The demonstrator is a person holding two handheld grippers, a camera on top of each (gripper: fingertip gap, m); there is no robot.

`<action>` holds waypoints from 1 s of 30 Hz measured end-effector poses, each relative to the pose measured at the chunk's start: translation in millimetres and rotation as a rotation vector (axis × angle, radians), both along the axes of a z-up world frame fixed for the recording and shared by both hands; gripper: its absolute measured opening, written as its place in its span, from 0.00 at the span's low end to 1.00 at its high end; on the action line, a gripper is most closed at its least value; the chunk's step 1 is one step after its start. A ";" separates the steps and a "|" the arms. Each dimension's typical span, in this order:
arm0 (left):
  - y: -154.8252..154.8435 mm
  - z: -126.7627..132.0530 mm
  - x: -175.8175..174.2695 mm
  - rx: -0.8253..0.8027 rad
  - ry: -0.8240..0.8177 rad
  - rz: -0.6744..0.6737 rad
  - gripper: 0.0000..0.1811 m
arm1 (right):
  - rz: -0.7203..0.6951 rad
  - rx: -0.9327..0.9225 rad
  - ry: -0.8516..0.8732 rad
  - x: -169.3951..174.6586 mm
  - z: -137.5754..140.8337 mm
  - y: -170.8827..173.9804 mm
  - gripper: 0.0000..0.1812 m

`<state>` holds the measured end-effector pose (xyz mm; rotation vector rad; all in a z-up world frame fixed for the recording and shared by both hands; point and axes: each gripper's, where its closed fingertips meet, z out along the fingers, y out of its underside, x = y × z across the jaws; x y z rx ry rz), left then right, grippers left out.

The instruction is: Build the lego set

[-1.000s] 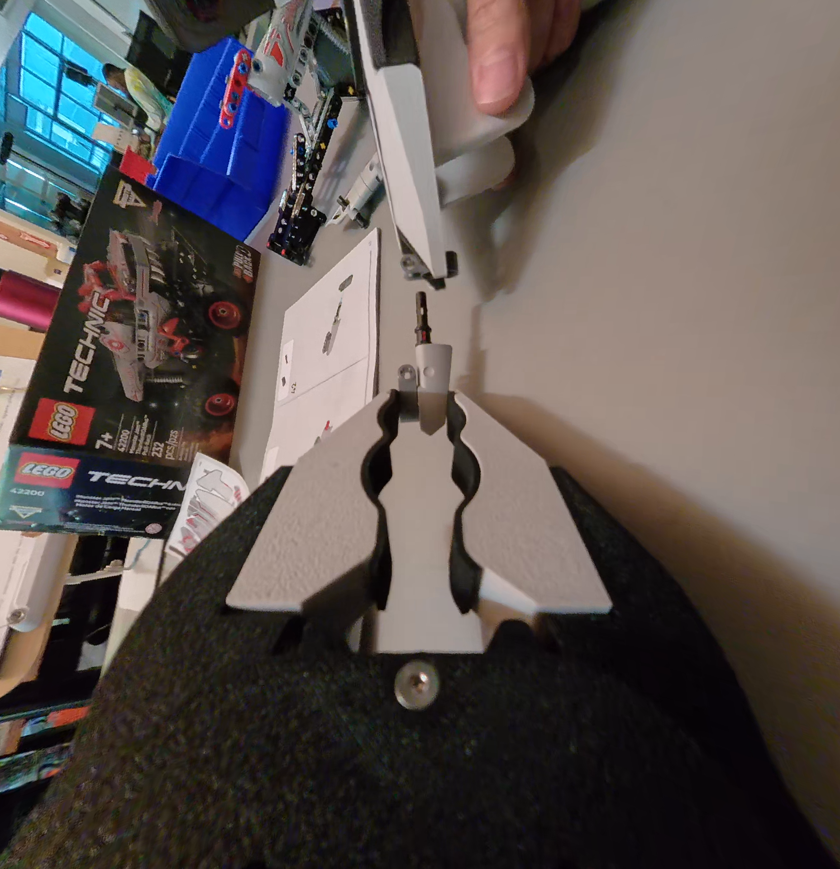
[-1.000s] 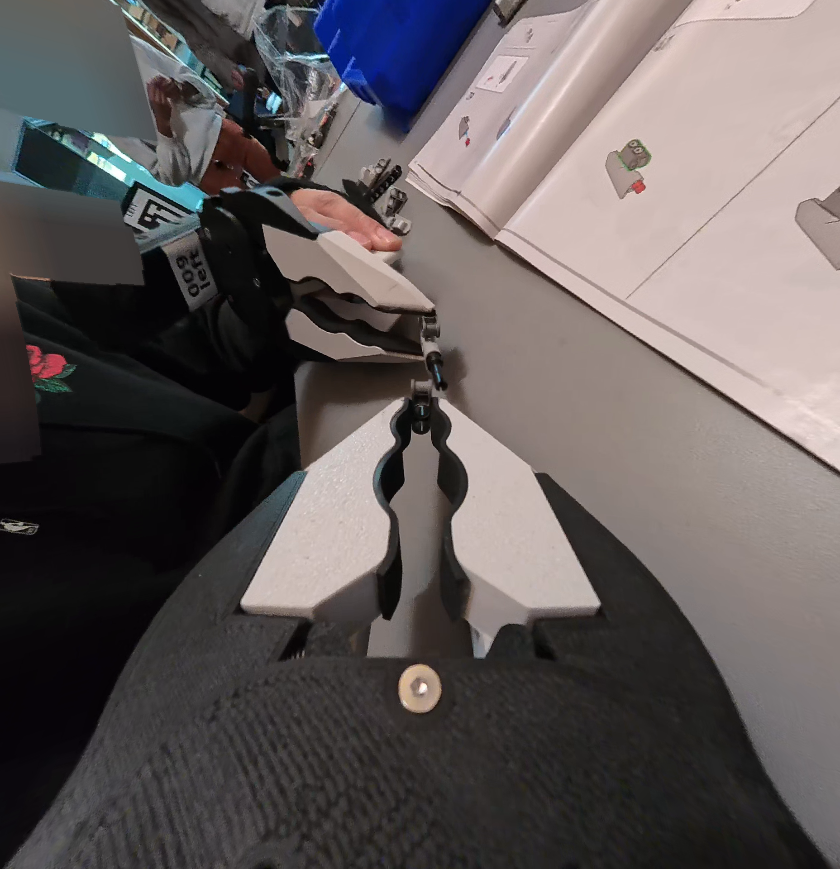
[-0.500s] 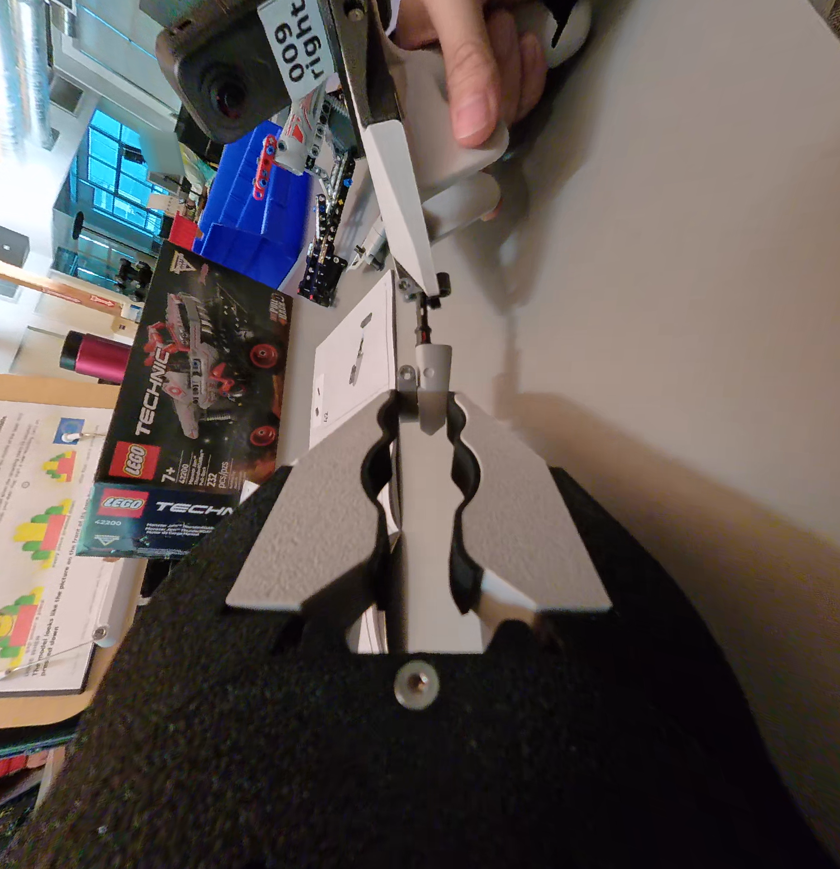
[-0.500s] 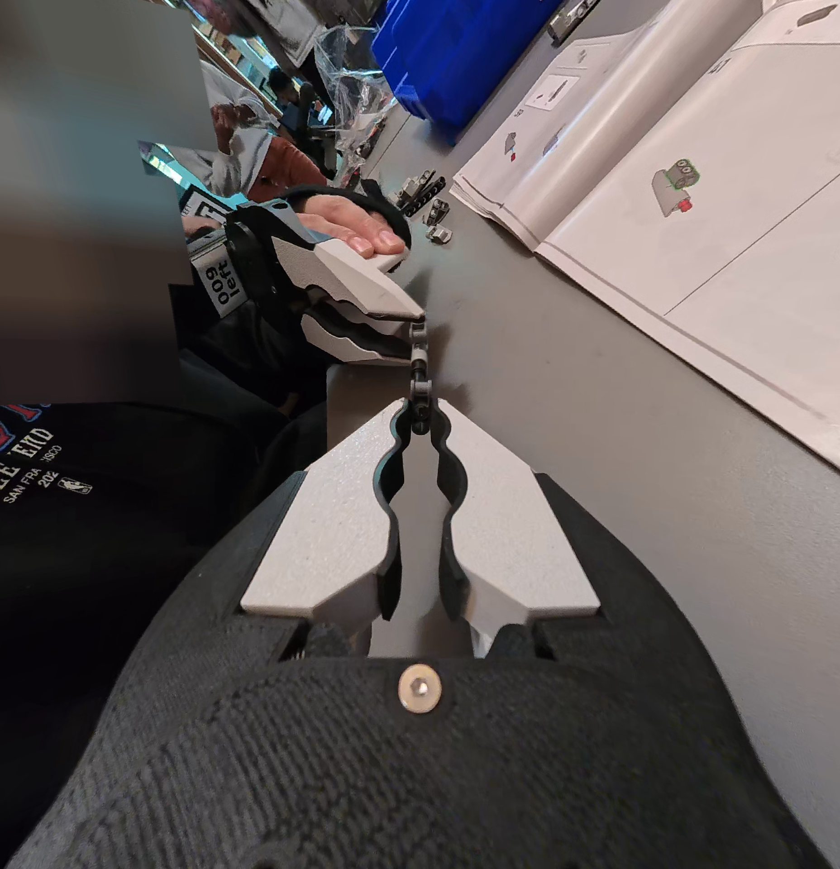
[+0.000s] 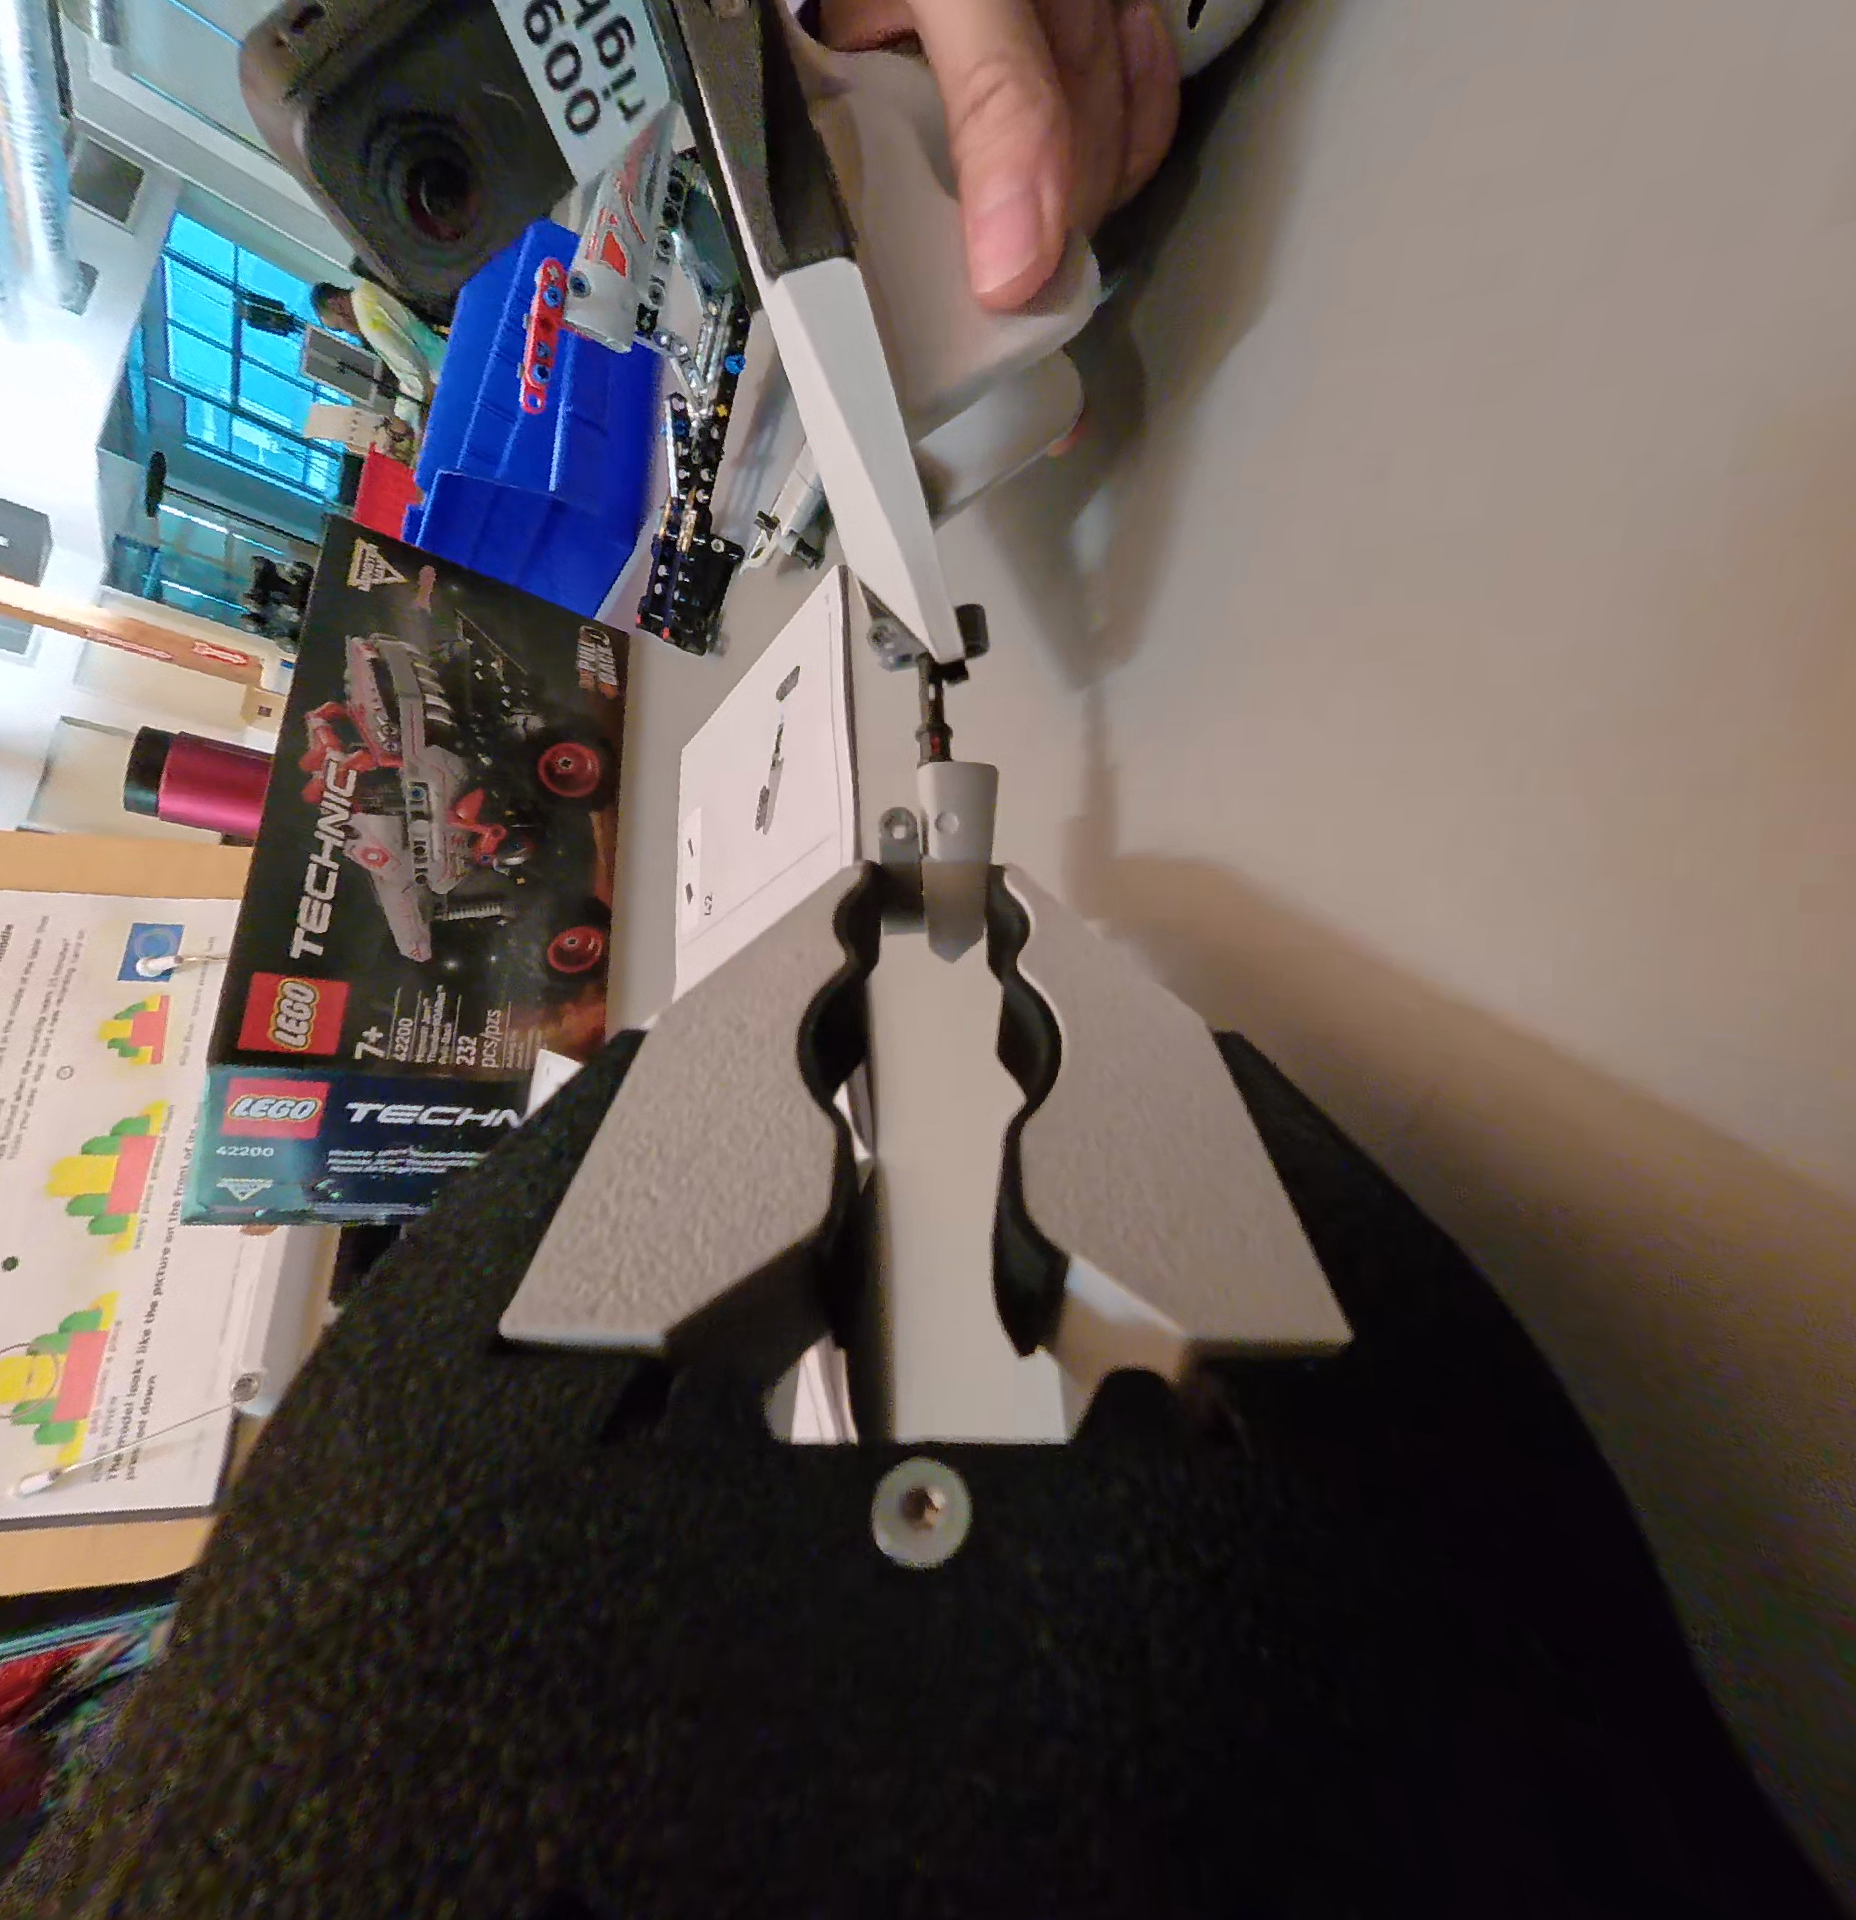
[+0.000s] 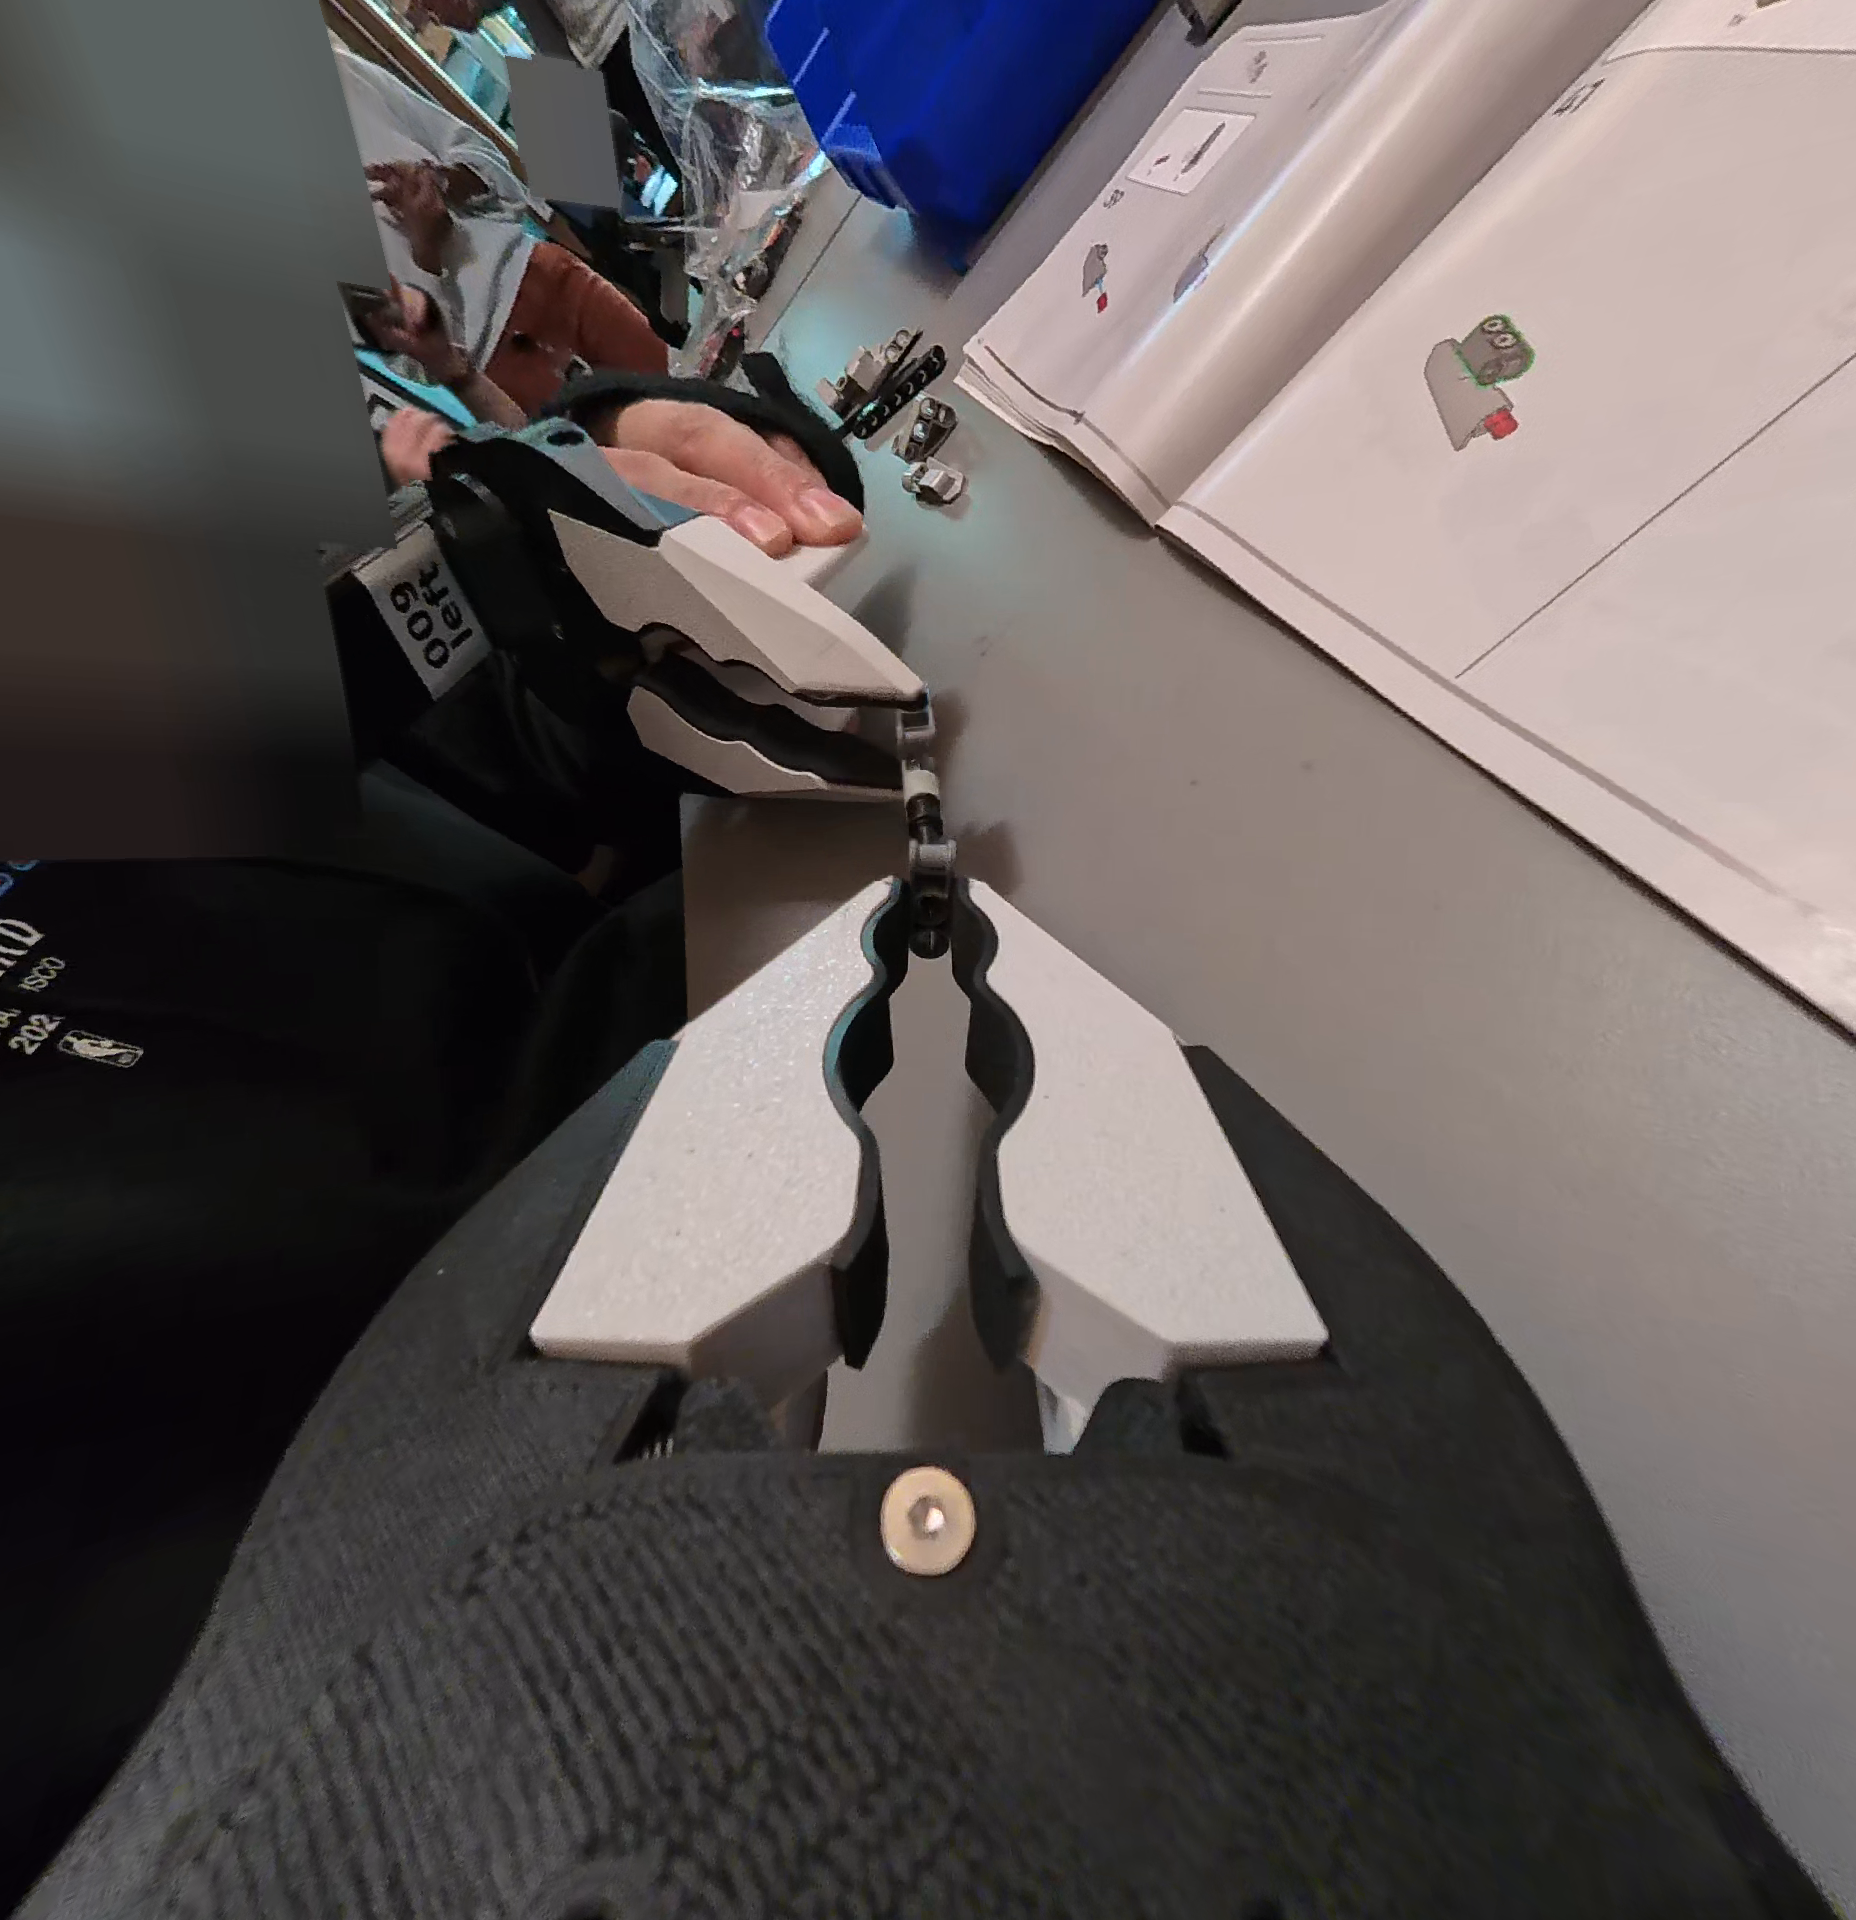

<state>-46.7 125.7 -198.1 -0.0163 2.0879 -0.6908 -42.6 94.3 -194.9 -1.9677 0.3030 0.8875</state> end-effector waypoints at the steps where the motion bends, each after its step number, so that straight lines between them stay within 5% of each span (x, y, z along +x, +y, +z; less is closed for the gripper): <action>1: -0.6 -1.8 -0.3 -0.007 0.014 -0.003 0.10 | -0.009 -0.013 -0.012 1.0 -2.2 0.4 0.04; 11: 1.2 -9.3 -0.5 -0.082 0.089 -0.022 0.10 | 0.054 -0.066 0.010 -2.9 -10.5 1.0 0.04; 15: 1.9 -7.3 2.9 0.089 -0.079 -0.001 0.10 | 0.041 -0.075 0.004 -0.9 -11.8 1.1 0.04; 23: -3.8 -2.5 -6.8 -0.247 0.206 -0.078 0.10 | 0.057 -0.068 0.011 -3.0 -10.5 0.7 0.04; 27: -0.4 -7.6 -0.6 -0.057 0.038 -0.066 0.10 | 0.055 -0.076 0.009 -2.1 -11.8 0.9 0.04; 30: -0.8 -5.0 -3.5 -0.144 0.100 -0.109 0.10 | 0.084 -0.061 0.014 -6.3 -9.5 0.5 0.04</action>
